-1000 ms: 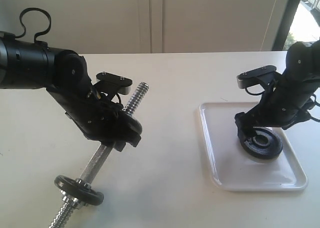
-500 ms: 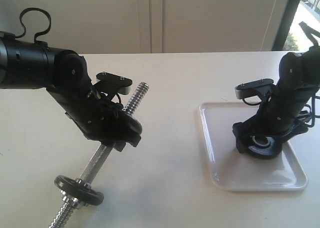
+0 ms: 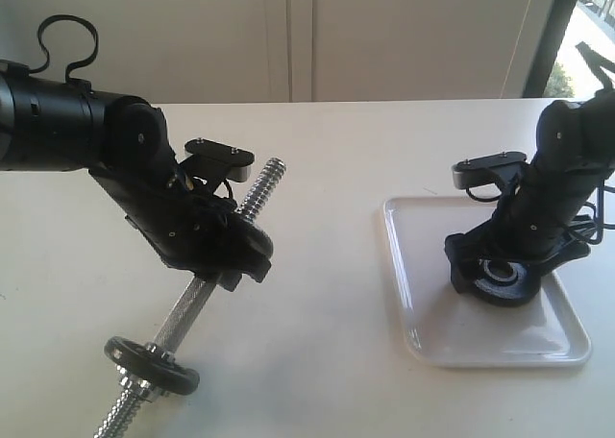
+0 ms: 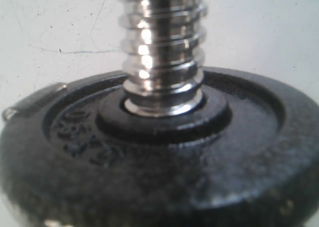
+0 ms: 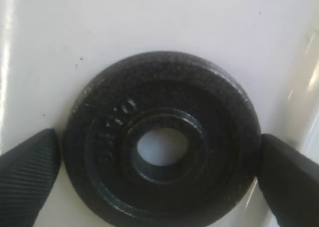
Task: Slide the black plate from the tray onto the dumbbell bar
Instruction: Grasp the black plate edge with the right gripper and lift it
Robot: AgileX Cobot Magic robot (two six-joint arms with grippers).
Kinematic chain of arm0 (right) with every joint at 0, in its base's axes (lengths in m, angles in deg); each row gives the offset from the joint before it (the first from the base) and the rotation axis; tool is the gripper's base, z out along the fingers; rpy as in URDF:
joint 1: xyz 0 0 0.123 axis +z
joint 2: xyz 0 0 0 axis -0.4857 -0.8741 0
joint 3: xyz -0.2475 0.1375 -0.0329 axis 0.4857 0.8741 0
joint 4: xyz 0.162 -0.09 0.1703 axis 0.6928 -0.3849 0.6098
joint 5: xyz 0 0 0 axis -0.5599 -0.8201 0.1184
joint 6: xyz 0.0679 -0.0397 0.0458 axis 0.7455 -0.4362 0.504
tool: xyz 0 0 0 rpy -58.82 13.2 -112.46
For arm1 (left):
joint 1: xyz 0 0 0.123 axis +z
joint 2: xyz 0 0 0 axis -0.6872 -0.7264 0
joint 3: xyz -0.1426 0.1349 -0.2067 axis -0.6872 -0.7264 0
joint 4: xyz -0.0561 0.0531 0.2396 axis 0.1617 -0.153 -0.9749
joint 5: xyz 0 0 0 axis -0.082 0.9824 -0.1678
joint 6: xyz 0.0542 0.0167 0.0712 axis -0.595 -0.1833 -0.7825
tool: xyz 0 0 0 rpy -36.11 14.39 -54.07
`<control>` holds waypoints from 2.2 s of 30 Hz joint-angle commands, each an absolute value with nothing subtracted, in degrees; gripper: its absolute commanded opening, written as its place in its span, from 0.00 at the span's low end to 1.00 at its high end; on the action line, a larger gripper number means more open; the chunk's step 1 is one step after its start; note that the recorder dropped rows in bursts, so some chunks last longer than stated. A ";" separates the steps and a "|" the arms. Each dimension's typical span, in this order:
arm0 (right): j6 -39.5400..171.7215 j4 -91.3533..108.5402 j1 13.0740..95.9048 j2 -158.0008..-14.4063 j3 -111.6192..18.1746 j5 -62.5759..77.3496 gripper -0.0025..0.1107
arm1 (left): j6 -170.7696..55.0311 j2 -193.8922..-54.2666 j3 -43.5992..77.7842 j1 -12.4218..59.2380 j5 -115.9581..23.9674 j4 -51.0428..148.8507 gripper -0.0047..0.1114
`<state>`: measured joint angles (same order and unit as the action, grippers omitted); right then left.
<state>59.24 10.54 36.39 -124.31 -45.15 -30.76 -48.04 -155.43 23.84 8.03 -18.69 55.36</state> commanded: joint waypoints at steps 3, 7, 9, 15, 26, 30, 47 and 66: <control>59.45 10.96 36.37 -124.84 -45.07 -28.72 0.90 | -48.18 -152.51 24.97 7.81 -18.60 56.27 0.04; 59.45 10.96 36.37 -125.53 -45.07 -28.94 0.88 | -48.18 -152.51 24.97 7.81 -18.60 56.27 0.04; 59.45 10.96 36.37 -126.28 -45.07 -29.08 0.86 | -48.18 -152.51 24.97 7.81 -18.60 56.27 0.04; 59.45 10.96 36.37 -127.83 -45.07 -29.68 0.84 | -48.18 -152.51 24.97 7.81 -18.60 56.27 0.04; 58.94 10.69 36.37 -128.80 -45.07 -36.22 0.83 | -48.08 -152.51 24.97 7.81 -18.59 56.27 0.04; 58.94 9.87 36.37 -128.80 -45.07 -37.46 0.66 | -48.08 -152.51 24.97 7.81 -18.59 56.27 0.04; 54.87 19.20 36.37 -120.80 -51.51 -39.89 0.02 | -48.09 -152.51 24.97 7.81 -18.48 56.27 0.04; 29.28 62.62 36.37 -118.47 -52.01 -40.08 0.02 | -49.89 -152.51 24.97 6.90 -18.48 57.69 0.04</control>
